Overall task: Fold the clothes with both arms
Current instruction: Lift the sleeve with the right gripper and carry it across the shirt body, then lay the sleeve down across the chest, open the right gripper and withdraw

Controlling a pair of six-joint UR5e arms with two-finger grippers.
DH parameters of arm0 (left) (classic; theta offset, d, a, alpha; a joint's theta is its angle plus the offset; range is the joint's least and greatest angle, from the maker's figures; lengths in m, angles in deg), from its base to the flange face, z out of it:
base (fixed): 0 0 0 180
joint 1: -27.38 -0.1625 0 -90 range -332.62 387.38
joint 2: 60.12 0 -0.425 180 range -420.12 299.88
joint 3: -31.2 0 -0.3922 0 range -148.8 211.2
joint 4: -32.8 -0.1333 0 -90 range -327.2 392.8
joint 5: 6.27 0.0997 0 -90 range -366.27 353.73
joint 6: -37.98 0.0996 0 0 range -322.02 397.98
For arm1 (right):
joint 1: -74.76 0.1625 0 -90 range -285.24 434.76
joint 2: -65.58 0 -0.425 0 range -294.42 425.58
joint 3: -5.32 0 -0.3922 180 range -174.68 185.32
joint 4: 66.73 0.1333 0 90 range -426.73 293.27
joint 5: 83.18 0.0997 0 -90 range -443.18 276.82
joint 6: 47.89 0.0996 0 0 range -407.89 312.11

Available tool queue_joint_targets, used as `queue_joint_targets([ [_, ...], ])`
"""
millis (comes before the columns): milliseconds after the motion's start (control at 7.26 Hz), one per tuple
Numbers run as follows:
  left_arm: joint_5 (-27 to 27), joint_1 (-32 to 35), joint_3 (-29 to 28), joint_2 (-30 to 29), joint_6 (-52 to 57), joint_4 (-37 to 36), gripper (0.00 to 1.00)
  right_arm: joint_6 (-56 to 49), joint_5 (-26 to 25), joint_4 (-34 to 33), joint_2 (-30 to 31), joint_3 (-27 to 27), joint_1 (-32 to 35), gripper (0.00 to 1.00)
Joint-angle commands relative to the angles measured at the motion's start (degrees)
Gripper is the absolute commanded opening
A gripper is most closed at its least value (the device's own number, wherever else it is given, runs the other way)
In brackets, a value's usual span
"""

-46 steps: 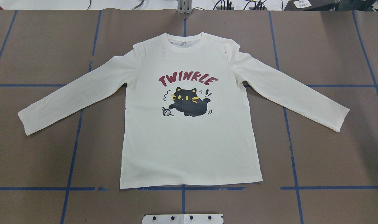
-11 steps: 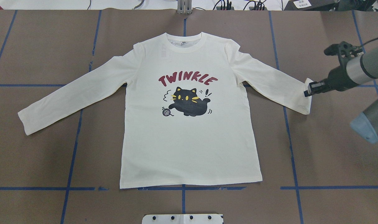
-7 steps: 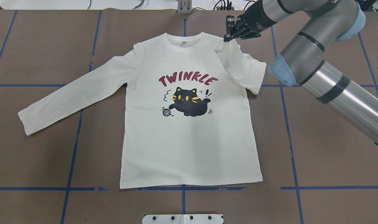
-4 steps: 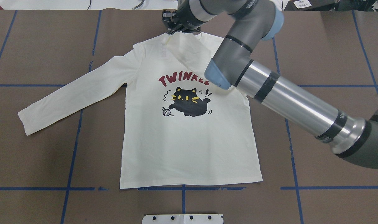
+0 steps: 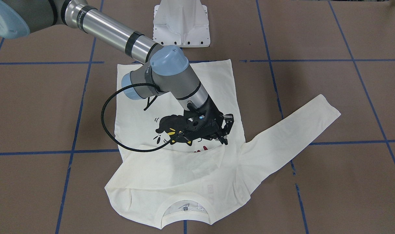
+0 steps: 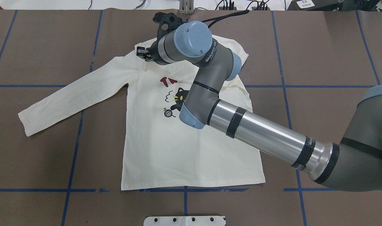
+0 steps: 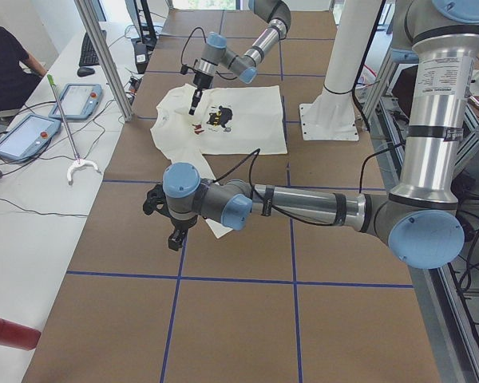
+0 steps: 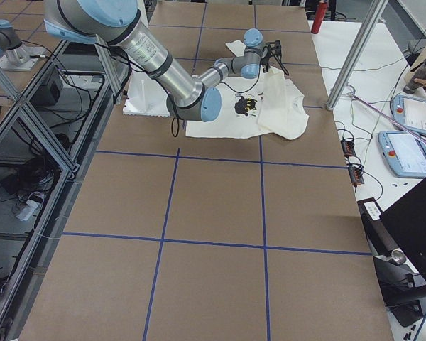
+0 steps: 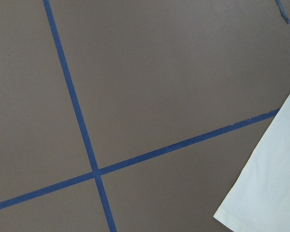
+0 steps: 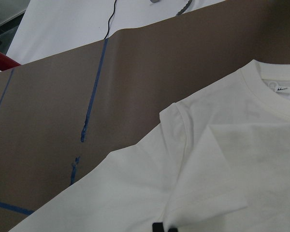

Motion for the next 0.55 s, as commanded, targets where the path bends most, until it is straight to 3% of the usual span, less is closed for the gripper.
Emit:
queue_joint_targets([
  [0,0.0,0.0,-0.4,-0.1,0.1,0.1,1.00,0.0,-1.6,1.4,-3.1,2.9,-1.9,0.00],
  [138,0.0,0.0,-0.4,-0.2,0.1,0.3,1.00,0.0,-3.1,1.4,-6.3,5.1,-3.0,0.22],
  [275,0.0,0.0,-0.3,-0.2,0.0,0.4,1.00,0.0,-7.5,1.6,-7.3,5.0,-5.4,0.99],
  [413,0.0,0.0,-0.3,-0.2,0.0,0.4,1.00,0.1,-9.7,2.3,-7.2,5.0,-6.5,1.00],
])
